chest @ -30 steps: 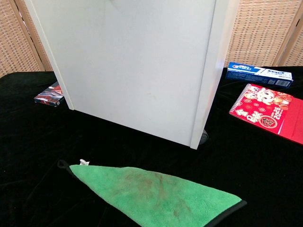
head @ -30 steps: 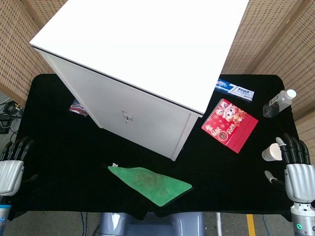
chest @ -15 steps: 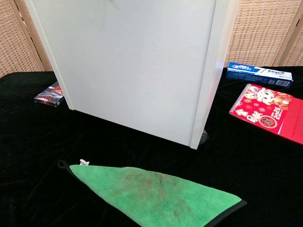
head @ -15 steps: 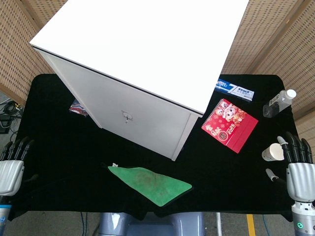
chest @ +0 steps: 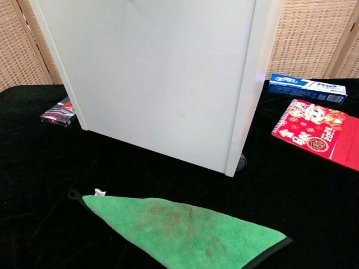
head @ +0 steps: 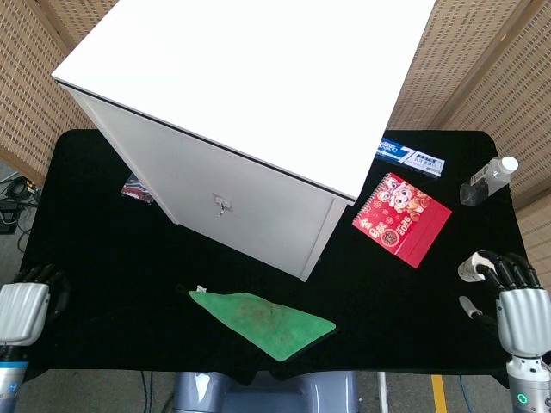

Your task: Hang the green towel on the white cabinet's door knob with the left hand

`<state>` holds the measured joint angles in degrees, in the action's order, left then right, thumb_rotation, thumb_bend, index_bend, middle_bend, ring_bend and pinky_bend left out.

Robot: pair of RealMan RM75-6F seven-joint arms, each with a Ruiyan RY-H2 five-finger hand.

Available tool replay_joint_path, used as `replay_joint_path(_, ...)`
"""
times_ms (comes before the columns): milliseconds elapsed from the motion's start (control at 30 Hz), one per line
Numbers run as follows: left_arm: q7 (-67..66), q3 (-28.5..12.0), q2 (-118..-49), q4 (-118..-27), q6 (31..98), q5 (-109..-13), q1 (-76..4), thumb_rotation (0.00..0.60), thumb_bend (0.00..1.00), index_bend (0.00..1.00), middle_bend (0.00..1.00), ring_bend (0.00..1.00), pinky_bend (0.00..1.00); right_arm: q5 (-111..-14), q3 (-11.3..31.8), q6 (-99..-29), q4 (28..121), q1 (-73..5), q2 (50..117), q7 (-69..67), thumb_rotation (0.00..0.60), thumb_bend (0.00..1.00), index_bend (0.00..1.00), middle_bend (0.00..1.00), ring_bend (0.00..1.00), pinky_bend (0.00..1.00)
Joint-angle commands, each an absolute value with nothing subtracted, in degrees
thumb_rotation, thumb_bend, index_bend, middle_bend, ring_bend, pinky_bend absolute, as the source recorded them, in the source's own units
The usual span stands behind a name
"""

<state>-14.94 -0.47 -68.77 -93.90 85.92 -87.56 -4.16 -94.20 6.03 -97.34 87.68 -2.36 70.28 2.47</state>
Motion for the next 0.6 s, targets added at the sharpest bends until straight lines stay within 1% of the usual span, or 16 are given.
replay_joint_path(33,-15.88,0.41,-67.80,-95.03,84.39,-87.11,-4.62,0.600,0.21,0.00,0.00,0.00,0.00,-91.25,4.05,-91.93,91.73,-2.71,66.31,4.04,0.600,0.09,0.00,0.00,0.00,0.00)
replay_joint_path(167,-17.34,0.76,-68.04,-95.42,83.68,-87.34,-4.87,0.600,0.21,0.00,0.00,0.00,0.00,-89.68,3.39,-88.68,94.14,-3.18,64.21,5.41,0.600,0.09,0.00,0.00,0.00,0.00)
replay_joint_path(400,-17.92,1.04,-68.61,-95.50,84.15,-88.26,-4.74,0.600,0.21,0.00,0.00,0.00,0.00,-90.07,3.61,-89.33,94.45,-3.14,64.40,5.81,0.600,0.09,0.00,0.00,0.00,0.00)
replay_joint_path(600,-19.75,2.01,-69.49,-96.68,82.68,-89.93,-5.51,0.600,0.21,0.00,0.00,0.00,0.00,-90.44,3.91,-90.04,94.14,-3.13,64.67,5.05,0.600,0.09,0.00,0.00,0.00,0.00)
